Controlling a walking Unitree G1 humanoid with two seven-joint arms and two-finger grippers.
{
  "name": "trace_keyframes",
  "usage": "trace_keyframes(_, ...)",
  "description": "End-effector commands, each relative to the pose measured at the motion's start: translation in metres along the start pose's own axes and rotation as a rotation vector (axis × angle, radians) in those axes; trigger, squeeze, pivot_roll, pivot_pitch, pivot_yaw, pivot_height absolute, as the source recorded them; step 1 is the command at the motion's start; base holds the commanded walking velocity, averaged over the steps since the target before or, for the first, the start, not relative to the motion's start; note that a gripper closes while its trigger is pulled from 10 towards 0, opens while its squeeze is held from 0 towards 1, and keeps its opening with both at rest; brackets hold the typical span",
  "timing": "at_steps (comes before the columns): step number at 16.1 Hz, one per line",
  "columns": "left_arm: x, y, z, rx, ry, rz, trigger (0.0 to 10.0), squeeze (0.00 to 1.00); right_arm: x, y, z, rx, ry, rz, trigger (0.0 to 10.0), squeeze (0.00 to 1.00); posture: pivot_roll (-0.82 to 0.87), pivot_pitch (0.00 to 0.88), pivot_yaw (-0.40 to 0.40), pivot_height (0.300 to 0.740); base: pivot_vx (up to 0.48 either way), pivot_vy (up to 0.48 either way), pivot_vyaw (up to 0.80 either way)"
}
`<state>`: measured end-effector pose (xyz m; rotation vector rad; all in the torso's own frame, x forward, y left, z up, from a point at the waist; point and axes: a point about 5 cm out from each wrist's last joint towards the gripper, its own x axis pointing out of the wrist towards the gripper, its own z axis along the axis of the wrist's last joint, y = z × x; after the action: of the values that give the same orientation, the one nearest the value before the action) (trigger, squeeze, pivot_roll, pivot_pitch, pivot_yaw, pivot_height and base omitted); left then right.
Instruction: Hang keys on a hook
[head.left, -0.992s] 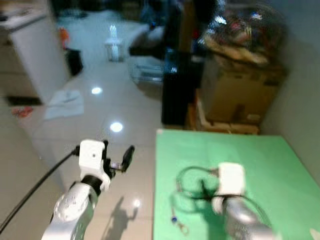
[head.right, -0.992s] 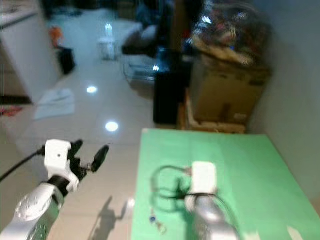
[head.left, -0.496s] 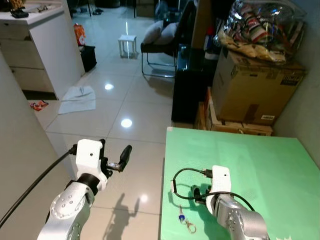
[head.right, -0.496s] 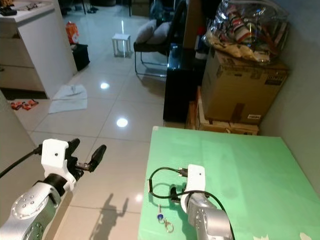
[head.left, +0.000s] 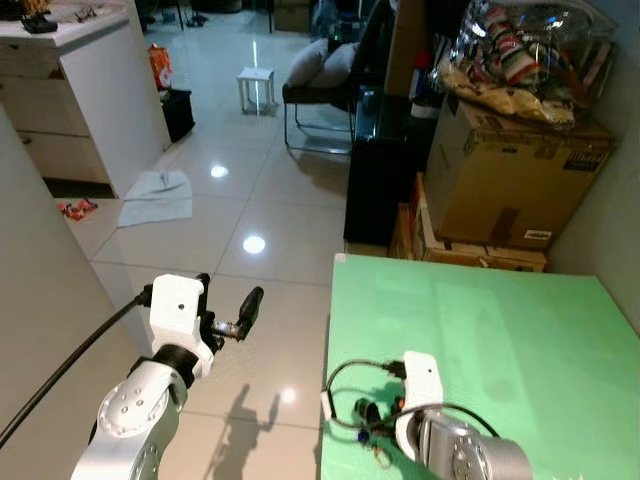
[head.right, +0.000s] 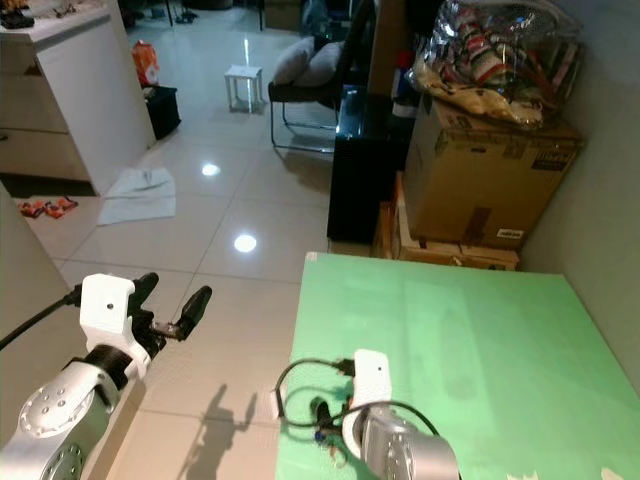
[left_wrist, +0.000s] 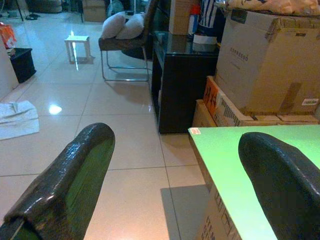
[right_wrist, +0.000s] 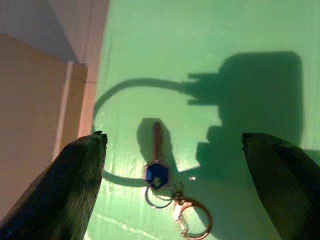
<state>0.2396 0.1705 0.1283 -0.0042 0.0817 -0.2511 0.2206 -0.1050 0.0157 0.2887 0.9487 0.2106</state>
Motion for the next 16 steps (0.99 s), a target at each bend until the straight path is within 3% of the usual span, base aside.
trace_keyframes(1, 0.001, -0.002, 0.006, 0.011, -0.016, -0.014, 10.0, 0.00, -0.003, 0.000, 0.000, -0.001, -0.002, 0.008, 10.0, 1.00, 0.01, 0.033, -0.012, 0.740, 0.000, 0.000, 0.00)
trace_keyframes(6, 0.004, -0.001, 0.008, 0.009, -0.023, -0.011, 10.0, 0.00, -0.004, -0.003, -0.006, -0.067, 0.011, -0.027, 10.0, 1.00, 0.00, 0.040, -0.021, 0.740, 0.000, 0.000, 0.00)
trace_keyframes(9, 0.002, -0.011, 0.005, -0.010, -0.024, -0.021, 10.0, 0.00, -0.006, -0.009, -0.012, -0.102, 0.043, -0.035, 10.0, 1.00, -0.01, 0.045, -0.052, 0.740, 0.000, 0.000, 0.00)
trace_keyframes(16, 0.002, -0.016, 0.002, -0.023, -0.032, 0.006, 10.0, 0.00, -0.006, -0.019, -0.015, -0.119, 0.087, -0.017, 10.0, 1.00, 0.00, 0.041, -0.090, 0.740, 0.000, 0.000, 0.00)
